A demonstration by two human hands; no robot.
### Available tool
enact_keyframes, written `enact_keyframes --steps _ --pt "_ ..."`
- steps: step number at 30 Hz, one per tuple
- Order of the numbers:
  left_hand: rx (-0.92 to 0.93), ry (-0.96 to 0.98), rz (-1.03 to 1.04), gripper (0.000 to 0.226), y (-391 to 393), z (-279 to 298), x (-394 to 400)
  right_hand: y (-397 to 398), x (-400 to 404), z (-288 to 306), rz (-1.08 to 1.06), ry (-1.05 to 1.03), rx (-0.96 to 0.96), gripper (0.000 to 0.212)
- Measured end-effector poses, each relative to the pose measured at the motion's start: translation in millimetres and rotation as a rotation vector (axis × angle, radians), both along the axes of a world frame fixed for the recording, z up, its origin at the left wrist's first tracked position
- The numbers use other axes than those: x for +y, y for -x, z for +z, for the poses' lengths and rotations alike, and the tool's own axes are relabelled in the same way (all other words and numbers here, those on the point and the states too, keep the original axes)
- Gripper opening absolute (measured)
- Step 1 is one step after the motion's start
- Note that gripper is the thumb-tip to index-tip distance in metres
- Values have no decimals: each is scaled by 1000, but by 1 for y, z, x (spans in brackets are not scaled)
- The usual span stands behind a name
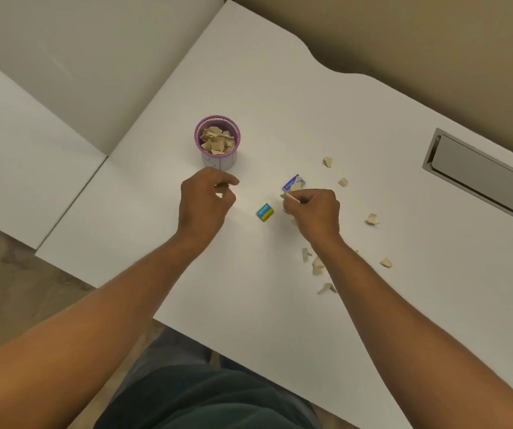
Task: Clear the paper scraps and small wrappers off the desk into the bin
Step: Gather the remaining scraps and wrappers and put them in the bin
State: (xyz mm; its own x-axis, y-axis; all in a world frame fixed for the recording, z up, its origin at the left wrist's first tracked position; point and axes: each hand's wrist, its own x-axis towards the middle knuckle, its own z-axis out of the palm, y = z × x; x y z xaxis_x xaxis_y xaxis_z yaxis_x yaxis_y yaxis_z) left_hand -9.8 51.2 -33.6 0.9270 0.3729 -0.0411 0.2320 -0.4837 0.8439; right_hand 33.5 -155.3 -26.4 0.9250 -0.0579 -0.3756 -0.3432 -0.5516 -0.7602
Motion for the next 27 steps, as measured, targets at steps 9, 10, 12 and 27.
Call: enact_keyframes --steps 9,10,12,27 --pt "49 104 136 32 -83 44 46 -91 121 41 356 125 -337 15" --pt "72 102 150 34 -86 42 49 -100 129 40 380 151 -352 15" --pt "93 97 189 32 -89 38 54 -114 139 38 428 196 -359 14" --pt "-149 2 176 16 -55 19 53 -139 137 55 797 348 -191 30"
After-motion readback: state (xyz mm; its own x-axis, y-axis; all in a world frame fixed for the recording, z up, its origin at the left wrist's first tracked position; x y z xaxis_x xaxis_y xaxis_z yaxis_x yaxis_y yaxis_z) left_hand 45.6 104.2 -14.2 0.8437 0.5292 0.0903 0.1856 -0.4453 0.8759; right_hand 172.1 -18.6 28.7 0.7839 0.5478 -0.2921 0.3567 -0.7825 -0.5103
